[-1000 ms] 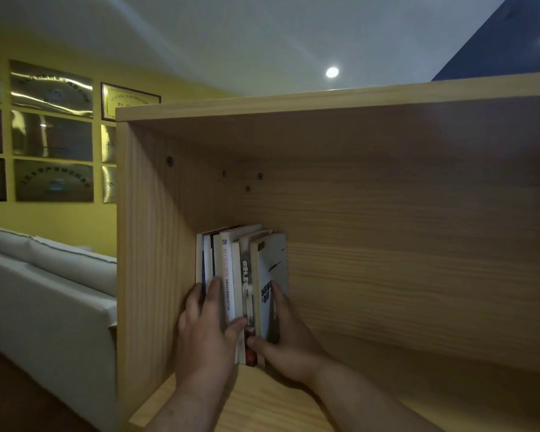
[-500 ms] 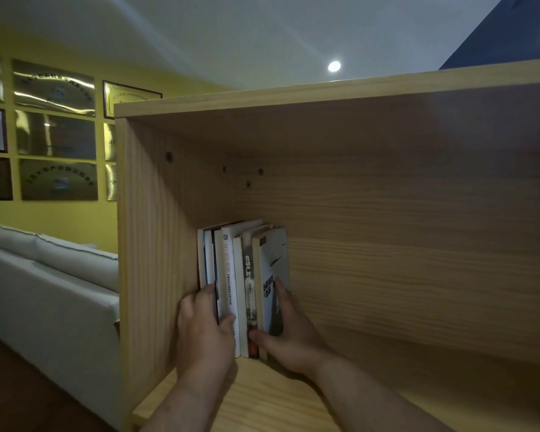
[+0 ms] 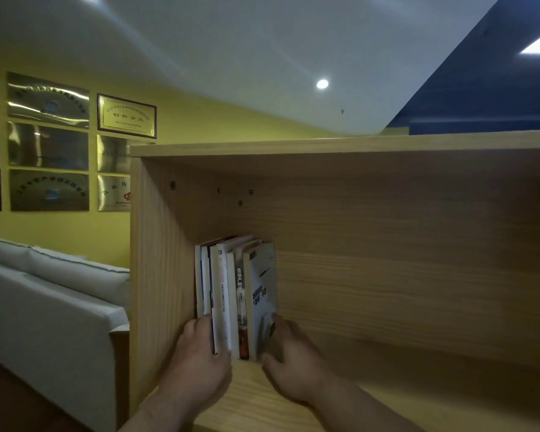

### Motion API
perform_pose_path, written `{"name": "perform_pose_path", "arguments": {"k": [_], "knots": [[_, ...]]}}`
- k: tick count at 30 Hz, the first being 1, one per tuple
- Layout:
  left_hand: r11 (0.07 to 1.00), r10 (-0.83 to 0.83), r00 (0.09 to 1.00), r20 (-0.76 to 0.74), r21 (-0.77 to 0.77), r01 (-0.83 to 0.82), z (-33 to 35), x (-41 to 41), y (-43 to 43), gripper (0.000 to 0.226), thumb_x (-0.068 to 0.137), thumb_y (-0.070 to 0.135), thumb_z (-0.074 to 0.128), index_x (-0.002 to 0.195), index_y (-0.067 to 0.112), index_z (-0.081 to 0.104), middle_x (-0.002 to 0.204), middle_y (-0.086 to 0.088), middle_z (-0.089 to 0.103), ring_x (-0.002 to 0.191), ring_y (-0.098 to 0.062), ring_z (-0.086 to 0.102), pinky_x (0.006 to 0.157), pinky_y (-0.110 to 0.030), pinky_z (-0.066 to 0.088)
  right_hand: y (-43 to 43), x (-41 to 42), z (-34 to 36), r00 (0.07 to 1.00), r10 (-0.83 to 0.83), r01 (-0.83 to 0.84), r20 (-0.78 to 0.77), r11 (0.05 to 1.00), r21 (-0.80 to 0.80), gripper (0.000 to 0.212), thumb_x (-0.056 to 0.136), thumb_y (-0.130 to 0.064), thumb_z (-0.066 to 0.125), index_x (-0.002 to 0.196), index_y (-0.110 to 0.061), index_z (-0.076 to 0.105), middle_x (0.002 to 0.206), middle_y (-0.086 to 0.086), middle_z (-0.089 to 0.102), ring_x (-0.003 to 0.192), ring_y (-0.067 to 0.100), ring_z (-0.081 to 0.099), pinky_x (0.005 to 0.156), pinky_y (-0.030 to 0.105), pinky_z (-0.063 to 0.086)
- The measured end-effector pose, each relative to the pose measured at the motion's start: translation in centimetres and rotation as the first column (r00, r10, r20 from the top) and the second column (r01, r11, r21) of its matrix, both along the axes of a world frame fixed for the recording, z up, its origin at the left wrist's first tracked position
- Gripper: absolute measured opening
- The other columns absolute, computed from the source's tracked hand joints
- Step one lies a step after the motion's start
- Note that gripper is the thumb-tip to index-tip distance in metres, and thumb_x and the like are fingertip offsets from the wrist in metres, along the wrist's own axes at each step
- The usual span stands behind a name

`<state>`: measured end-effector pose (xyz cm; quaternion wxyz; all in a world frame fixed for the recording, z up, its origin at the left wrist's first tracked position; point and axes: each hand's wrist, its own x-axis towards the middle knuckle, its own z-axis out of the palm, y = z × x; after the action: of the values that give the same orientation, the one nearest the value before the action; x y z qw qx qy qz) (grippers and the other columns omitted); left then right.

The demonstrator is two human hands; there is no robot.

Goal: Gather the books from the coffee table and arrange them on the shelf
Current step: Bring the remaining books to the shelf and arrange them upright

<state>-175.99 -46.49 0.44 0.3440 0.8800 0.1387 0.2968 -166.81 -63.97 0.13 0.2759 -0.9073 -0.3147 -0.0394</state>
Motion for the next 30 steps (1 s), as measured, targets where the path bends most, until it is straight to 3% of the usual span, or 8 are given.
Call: {"name": "perform_pose_path", "arguments": {"k": [4,7,10,16,19,22,25,30], "knots": [[0.996,-0.074,0.980,-0.187,0.042,0.083,-0.2,-2.6,1.0,0.043,0.090,0.036,0.062,0.131,0.029,0.052,0.127,0.012,0.058,0.113,-0.006,0.056,0.102,-0.031,0.048,-1.9,-1.9,-0.1,0.999,-0.049,0.047,-0.010,0.991,-0.127,0.040,0.099,-0.038,0.050,0.128,-0.014,0.061,0.126,0.007,0.063,0.116,0.025,0.058,0.097,0.031,0.049],[0.968,-0.092,0.956,-0.278,0.200,0.151,-0.6,-4.9,0.3,0.022,0.091,0.045,0.058,0.111,0.037,0.061,0.105,0.018,0.063,0.097,0.002,0.057,0.091,-0.025,0.052,-3.2,-3.9,-0.1,0.999,-0.050,0.049,0.001,0.980,-0.192,0.033,0.099,-0.038,0.047,0.108,-0.012,0.066,0.110,0.007,0.066,0.102,0.026,0.061,0.078,0.032,0.047],[0.955,-0.099,0.962,-0.256,0.248,0.164,-1.3,-6.7,-0.5,0.023,0.096,0.045,0.051,0.115,0.038,0.060,0.111,0.019,0.061,0.101,0.001,0.054,0.095,-0.025,0.048,-4.5,-6.5,0.1,0.999,-0.045,0.038,-0.030,0.975,-0.218,0.039,0.099,-0.042,0.046,0.124,-0.019,0.065,0.122,0.002,0.066,0.112,0.024,0.061,0.091,0.036,0.050],[0.975,-0.114,0.982,-0.151,0.175,0.140,-3.8,-11.4,-1.5,0.027,0.094,0.036,0.058,0.121,0.038,0.058,0.120,0.020,0.056,0.114,-0.002,0.052,0.102,-0.026,0.046,-6.7,-12.2,-0.7,0.998,0.009,0.003,0.063,0.982,-0.190,0.036,0.101,-0.040,0.050,0.128,-0.023,0.064,0.129,-0.003,0.063,0.118,0.018,0.056,0.102,0.036,0.049],[0.981,-0.128,0.986,-0.107,0.134,0.142,-5.8,-13.8,-1.7,0.030,0.093,0.031,0.061,0.123,0.033,0.060,0.119,0.018,0.053,0.113,-0.003,0.051,0.099,-0.025,0.045,-7.7,-15.9,-2.1,0.987,0.056,-0.038,0.154,0.993,-0.114,0.038,0.101,-0.036,0.052,0.137,-0.024,0.060,0.140,-0.005,0.058,0.133,0.015,0.048,0.114,0.030,0.038],[0.976,-0.192,0.950,-0.246,0.049,0.210,-9.0,-16.1,-2.0,0.020,0.094,0.031,0.059,0.114,0.033,0.063,0.108,0.016,0.059,0.105,-0.005,0.058,0.089,-0.022,0.046,-8.5,-19.2,-5.0,0.968,0.089,-0.064,0.234,0.992,-0.110,0.039,0.102,-0.033,0.050,0.139,-0.024,0.059,0.153,-0.005,0.048,0.146,0.014,0.034,0.123,0.029,0.020],[0.963,-0.263,0.868,-0.421,-0.063,0.261,-13.8,-18.2,-2.1,0.008,0.093,0.029,0.063,0.096,0.036,0.064,0.097,0.014,0.065,0.096,-0.006,0.062,0.087,-0.026,0.051,-8.7,-21.2,-10.4,0.991,0.128,-0.124,0.023,0.982,-0.142,0.038,0.103,-0.029,0.048,0.138,-0.020,0.060,0.147,-0.002,0.054,0.139,0.016,0.045,0.111,0.024,0.033],[0.945,-0.323,0.751,-0.576,-0.160,0.284,-22.2,-20.4,-2.5,0.024,0.089,0.017,0.064,0.078,0.037,0.061,0.088,0.010,0.069,0.085,-0.006,0.064,0.084,-0.025,0.052,-9.6,-21.3,-19.9,0.935,0.126,-0.217,-0.331,0.942,-0.256,0.037,0.104,-0.029,0.046,0.137,-0.020,0.061,0.138,0.001,0.062,0.126,0.019,0.056,0.103,0.030,0.045]]}}
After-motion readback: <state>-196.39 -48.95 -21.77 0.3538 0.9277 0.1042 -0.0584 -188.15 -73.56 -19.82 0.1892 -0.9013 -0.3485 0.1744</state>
